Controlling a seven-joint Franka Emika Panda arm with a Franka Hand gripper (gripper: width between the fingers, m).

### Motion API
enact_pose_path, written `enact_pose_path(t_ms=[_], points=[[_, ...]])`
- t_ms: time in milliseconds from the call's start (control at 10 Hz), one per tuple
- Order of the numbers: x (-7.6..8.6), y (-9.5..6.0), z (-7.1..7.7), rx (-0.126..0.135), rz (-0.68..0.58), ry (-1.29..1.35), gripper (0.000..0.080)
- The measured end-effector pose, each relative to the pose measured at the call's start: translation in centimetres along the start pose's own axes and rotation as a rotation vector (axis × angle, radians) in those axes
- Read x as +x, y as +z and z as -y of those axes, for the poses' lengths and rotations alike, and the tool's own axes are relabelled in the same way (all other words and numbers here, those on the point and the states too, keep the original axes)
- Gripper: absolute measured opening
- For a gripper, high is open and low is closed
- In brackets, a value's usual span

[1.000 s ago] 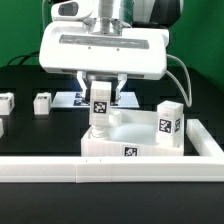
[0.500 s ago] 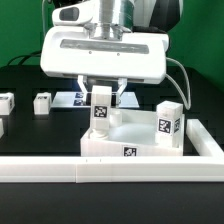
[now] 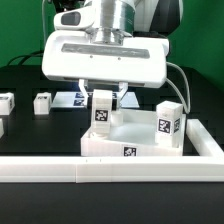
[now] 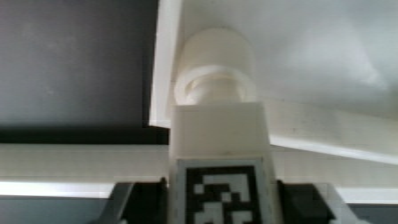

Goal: Assemble square table

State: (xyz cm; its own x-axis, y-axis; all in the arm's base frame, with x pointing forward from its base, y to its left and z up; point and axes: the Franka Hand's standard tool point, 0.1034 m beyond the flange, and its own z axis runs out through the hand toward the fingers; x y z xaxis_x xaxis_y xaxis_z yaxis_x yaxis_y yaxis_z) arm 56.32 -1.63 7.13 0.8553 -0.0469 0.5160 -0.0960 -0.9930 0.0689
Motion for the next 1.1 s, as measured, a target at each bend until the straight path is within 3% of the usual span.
enact_pose_path(t_ms=[600, 700, 800, 1100], points=[[-0.16, 0.17, 0.02, 0.004, 0.022, 0.002, 0.0290], [-0.17, 0.18, 0.02, 0.004, 0.022, 0.002, 0.0472], [-0.18, 0.19, 0.02, 0.004, 0.022, 0.002, 0.0587], [-0.19, 0.19, 0.02, 0.003, 0.022, 0.002, 0.0646]])
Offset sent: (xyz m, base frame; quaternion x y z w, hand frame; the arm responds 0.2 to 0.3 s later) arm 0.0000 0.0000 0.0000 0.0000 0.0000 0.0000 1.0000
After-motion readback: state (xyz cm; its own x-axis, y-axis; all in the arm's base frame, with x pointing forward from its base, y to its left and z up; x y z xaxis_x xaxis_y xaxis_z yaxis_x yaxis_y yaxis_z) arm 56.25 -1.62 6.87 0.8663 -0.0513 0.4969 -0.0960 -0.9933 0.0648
